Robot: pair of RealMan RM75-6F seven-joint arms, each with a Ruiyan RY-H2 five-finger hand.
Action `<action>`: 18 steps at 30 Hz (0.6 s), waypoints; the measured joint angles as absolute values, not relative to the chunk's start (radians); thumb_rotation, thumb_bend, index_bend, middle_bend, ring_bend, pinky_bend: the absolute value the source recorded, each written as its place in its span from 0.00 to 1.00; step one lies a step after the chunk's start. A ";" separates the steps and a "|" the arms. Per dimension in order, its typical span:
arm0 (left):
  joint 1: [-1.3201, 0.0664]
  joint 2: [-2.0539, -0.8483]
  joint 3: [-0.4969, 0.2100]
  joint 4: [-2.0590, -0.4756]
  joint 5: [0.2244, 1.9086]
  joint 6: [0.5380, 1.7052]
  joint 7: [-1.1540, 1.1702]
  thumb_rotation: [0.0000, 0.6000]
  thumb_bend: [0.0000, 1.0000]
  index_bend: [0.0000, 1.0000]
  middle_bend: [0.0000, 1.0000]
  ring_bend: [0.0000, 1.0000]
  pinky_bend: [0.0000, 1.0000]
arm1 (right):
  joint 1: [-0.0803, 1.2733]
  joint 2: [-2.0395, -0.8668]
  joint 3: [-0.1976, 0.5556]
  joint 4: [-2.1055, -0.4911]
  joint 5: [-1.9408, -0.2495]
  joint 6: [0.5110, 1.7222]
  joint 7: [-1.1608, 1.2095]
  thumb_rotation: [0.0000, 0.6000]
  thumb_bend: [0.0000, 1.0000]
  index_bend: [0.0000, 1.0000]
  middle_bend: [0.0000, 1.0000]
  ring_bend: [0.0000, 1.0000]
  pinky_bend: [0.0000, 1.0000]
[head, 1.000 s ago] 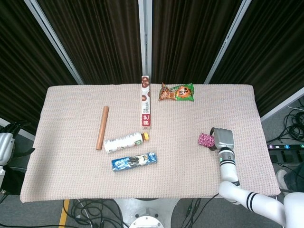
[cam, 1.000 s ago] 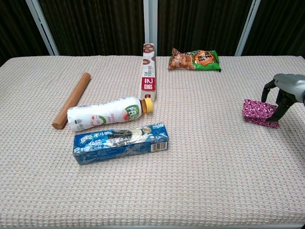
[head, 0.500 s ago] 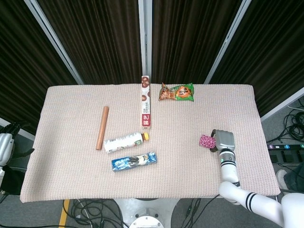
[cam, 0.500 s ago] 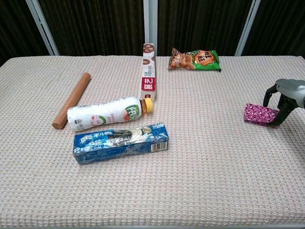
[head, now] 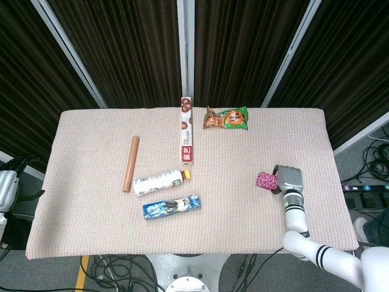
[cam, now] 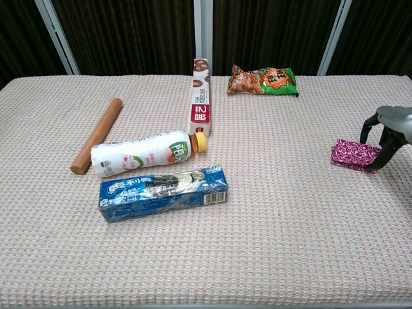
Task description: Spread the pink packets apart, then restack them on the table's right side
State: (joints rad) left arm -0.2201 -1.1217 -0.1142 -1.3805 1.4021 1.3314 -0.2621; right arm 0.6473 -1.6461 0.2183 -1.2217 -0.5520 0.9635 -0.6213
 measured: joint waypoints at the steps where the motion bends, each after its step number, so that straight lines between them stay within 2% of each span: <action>1: -0.220 -1.122 -0.115 -1.380 1.401 1.331 -0.261 1.00 0.00 0.29 0.31 0.25 0.33 | 0.648 -1.648 0.218 -1.218 -0.551 0.961 -0.621 1.00 0.03 0.44 1.00 1.00 1.00; 18: -0.222 -1.120 -0.117 -1.378 1.398 1.330 -0.264 1.00 0.00 0.29 0.31 0.25 0.33 | 0.656 -1.663 0.211 -1.199 -0.551 0.949 -0.623 1.00 0.02 0.44 1.00 1.00 1.00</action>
State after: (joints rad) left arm -0.2219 -1.1199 -0.1170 -1.3776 1.3980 1.3303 -0.2638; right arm 0.6560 -1.6629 0.2108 -1.1993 -0.5507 0.9492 -0.6229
